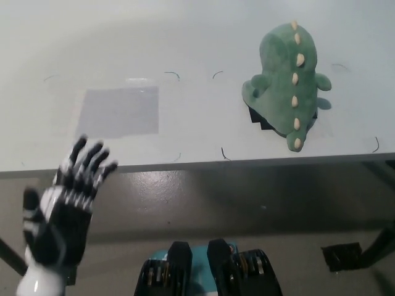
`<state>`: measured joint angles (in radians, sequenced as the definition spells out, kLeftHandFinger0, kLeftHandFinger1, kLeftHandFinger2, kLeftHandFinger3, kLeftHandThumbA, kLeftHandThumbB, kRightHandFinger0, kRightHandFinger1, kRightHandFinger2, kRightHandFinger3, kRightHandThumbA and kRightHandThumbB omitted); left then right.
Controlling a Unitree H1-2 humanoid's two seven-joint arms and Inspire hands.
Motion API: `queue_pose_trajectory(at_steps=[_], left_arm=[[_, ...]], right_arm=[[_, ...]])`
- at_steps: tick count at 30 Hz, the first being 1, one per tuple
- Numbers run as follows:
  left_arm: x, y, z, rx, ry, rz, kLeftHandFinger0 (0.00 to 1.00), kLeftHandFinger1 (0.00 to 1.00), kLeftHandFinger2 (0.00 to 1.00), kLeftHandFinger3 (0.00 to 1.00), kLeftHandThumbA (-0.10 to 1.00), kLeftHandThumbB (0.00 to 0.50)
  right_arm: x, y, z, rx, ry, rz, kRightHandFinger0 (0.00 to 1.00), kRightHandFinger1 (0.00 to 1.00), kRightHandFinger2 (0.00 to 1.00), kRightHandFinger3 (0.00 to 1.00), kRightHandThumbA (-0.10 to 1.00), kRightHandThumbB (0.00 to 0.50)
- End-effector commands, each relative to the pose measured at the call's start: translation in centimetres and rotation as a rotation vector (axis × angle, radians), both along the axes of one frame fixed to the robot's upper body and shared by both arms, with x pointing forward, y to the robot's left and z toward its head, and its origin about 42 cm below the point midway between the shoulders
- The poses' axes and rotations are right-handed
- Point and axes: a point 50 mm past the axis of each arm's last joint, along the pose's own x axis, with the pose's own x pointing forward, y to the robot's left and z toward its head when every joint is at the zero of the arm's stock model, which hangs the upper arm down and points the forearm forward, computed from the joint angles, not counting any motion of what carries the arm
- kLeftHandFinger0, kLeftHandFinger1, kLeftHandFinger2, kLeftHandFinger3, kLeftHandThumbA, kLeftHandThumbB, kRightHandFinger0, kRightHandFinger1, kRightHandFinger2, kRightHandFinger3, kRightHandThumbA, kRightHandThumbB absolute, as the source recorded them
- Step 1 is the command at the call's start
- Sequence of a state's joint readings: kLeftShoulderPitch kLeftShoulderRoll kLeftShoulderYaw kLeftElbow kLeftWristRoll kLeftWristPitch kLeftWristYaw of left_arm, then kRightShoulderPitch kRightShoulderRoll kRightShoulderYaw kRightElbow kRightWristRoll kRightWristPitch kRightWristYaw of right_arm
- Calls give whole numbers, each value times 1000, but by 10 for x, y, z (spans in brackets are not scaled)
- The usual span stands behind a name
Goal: Use both hands to pick up a dinasour on the right side and move it to the left side
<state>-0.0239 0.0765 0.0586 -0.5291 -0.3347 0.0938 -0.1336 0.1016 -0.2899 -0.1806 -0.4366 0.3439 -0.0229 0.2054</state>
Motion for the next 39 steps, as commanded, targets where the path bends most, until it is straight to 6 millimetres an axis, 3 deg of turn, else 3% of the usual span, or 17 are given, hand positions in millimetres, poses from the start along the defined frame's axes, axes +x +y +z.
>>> queue_pose_trajectory(at_steps=[1,3,5,9,12,16,17,18,20,22,25,27,32,33,34,37,39], left_arm=[[14,-8,15,-1,12,2,1000,1000,1000,1000,1000,429],[36,-19,27,4,-14,-20,1000,1000,1000,1000,1000,446],[57,-28,36,-5,-25,-45,1000,1000,1000,1000,1000,447],[90,-39,48,-9,-25,-50,1000,1000,1000,1000,1000,358],[113,-49,56,-21,-17,-49,1000,1000,1000,1000,1000,334],[139,-57,64,20,-30,-57,1000,1000,1000,1000,1000,329],[147,-62,66,26,-34,-60,1000,1000,1000,1000,1000,332],[154,-68,64,30,-24,-64,1000,1000,1000,1000,1000,347],[162,-79,61,33,-5,-58,1000,1000,1000,1000,1000,384],[163,-85,55,44,13,-50,1000,1000,1000,1000,1000,382],[179,-97,51,40,63,-80,1000,1000,1000,1000,1000,370],[195,-113,41,25,142,-115,1000,1000,1000,1000,1000,389],[204,-128,31,31,180,-128,1000,1000,1000,1000,1000,413],[209,-134,29,45,203,-136,1000,1000,1000,1000,1000,435],[211,-136,27,45,214,-139,1000,1000,1000,1000,1000,395],[222,-144,27,36,256,-145,1000,1000,1000,1000,1000,339],[228,-148,24,27,297,-151,1000,1000,1000,1000,1000,324]], right_arm=[[7,-3,24,-11,-37,-8,1000,1000,1000,1000,1000,323],[17,-3,37,-10,-35,-19,1000,1000,1000,1000,1000,337],[28,-4,49,-32,-38,-36,1000,1000,1000,1000,1000,298],[52,-4,62,-66,-48,-70,1000,1000,1000,1000,1000,322],[68,-1,68,-72,-57,-80,1000,1000,1000,1000,1000,341],[90,0,80,-62,-65,-74,1000,1000,1000,1000,1000,277],[98,1,83,-75,-65,-79,1000,1000,1000,1000,1000,227],[104,1,82,-81,-51,-77,1000,1000,1000,1000,1000,198],[116,1,78,-64,-25,-66,1000,1000,1000,1000,1000,198],[120,1,72,-52,8,-59,1000,1000,1000,1000,1000,206],[139,5,65,-34,38,-48,1000,1000,1000,1000,1000,190],[156,7,54,4,68,-33,1000,1000,1000,1000,992,166],[162,9,45,8,87,-27,1000,1000,1000,1000,1000,132],[167,10,43,6,103,-23,1000,1000,1000,1000,1000,147],[169,11,43,4,105,-23,1000,1000,1000,1000,1000,151],[179,15,44,-7,111,-17,1000,1000,1000,1000,1000,164],[185,18,44,8,125,-14,1000,1000,1000,1000,1000,186]])
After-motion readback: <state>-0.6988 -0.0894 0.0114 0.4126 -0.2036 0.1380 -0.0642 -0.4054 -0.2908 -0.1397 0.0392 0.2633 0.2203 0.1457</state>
